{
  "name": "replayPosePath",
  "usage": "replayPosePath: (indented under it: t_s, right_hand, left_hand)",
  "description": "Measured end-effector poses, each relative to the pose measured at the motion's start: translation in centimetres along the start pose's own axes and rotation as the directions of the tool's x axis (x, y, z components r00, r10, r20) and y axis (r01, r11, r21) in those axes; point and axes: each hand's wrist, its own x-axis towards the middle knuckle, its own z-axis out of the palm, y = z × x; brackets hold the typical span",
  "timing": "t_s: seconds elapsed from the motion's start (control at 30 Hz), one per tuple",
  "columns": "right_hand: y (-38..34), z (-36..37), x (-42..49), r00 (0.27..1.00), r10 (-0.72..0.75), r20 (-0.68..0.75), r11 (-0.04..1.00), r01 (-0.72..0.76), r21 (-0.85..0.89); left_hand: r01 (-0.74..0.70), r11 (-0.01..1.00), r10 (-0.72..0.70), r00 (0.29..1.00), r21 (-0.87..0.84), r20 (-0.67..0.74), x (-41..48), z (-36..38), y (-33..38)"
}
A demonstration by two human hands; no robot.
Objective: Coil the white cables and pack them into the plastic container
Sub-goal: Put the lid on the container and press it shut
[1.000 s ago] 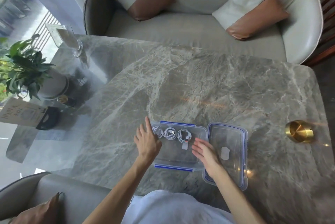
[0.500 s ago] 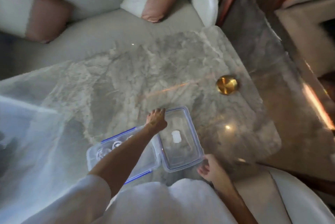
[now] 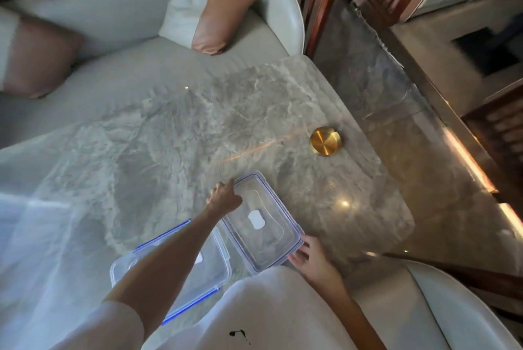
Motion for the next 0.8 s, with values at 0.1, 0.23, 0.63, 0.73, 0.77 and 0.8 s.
replayPosePath:
  t_s: [0.1,0.23,0.63,0.73,0.77,0.8]
  right_hand:
    - [-2.3,0.6,0.1,0.989,-0.141,0.048,0.984,0.135,0.112]
    - [-5.9,1.6,-1.3,0.933,-0.349,0.089,0.923,0.326,0.206]
    - [4.8,14.8,-4.4,0.776,-0.488,0.4,0.491,0.623,-0.609]
    - [10.2,17.2,-5.1,0.717,-0.493,0.492,0.276,0.665,-0.694]
    - [11.4,17.3,-5.2,0.708,-0.494,0.504,0.207,0.659,-0.723]
    - [12.2,17.3,-5.4,0.702,-0.498,0.509,0.151,0.648,-0.746]
  left_hand:
    - [-0.059,0.927,0.013,0.992,-0.369,-0.127,-0.2,-2.3,0.6]
    - [-0.052,0.447,-0.043,0.996,-0.893,-0.079,-2.2,-7.5,-0.3]
    - [0.036,0.659,-0.432,0.836,-0.751,-0.338,-13.3,-4.6,-22.1]
    - [0.206,0.713,-0.548,0.76,-0.67,-0.348,-16.8,-1.9,-26.7]
    - [0.222,0.705,-0.569,0.744,-0.674,-0.35,-17.6,-0.9,-27.5]
    - [0.218,0.698,-0.577,0.735,-0.682,-0.356,-18.2,0.0,-28.0]
